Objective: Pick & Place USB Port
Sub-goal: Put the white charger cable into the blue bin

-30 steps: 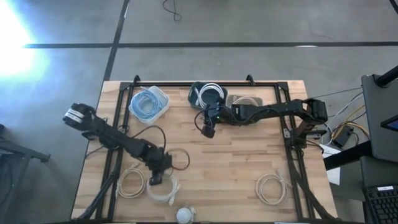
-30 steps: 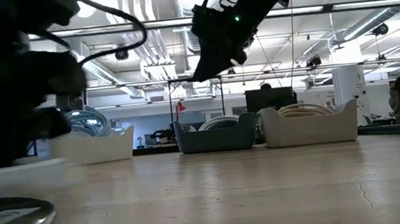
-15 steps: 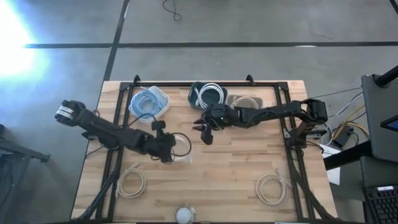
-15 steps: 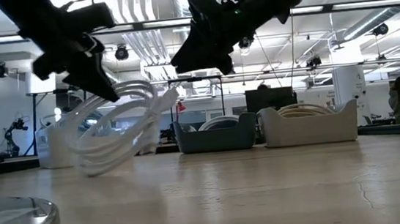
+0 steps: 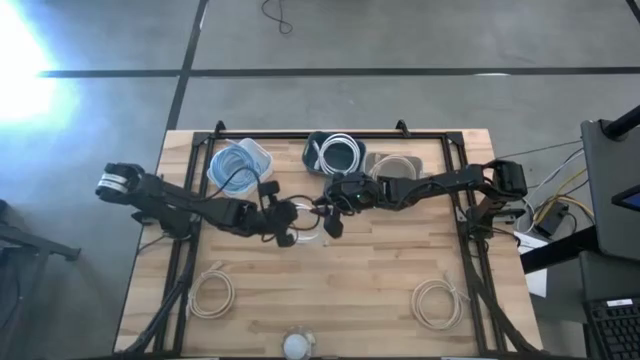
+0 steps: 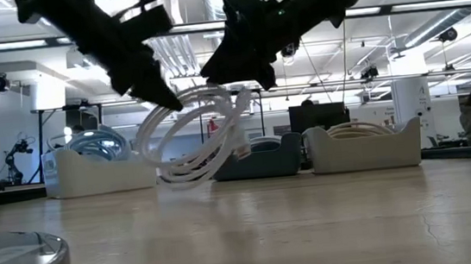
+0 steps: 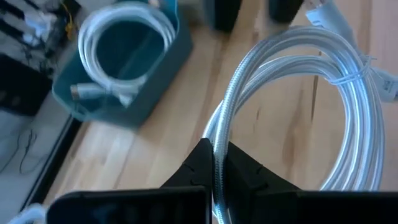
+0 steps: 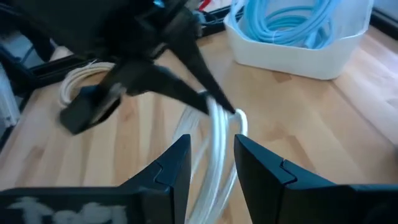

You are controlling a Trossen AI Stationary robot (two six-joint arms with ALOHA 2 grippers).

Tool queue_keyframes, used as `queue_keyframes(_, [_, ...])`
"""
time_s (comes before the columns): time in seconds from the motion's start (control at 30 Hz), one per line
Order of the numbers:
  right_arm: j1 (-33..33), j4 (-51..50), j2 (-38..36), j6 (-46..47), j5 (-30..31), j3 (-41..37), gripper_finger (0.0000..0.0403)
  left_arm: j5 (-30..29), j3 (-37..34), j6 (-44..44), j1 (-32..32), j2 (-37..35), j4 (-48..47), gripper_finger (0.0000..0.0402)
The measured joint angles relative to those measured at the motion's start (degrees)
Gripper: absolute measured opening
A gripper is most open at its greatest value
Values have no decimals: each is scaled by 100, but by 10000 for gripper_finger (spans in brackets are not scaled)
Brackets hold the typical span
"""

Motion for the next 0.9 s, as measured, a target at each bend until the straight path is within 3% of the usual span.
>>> queue_keyframes(0.3, [22,-311,0,-9,329,-2,111,-620,0,544,22,14,639,17])
queue_keyframes(0.67, [20,-490,2,-176,427,-28,119,-695,0,1005,33,14,1348,16])
queue_keyframes(0.9, [20,-494,13,-198,427,-31,75,-695,-65,1036,33,6,1418,17])
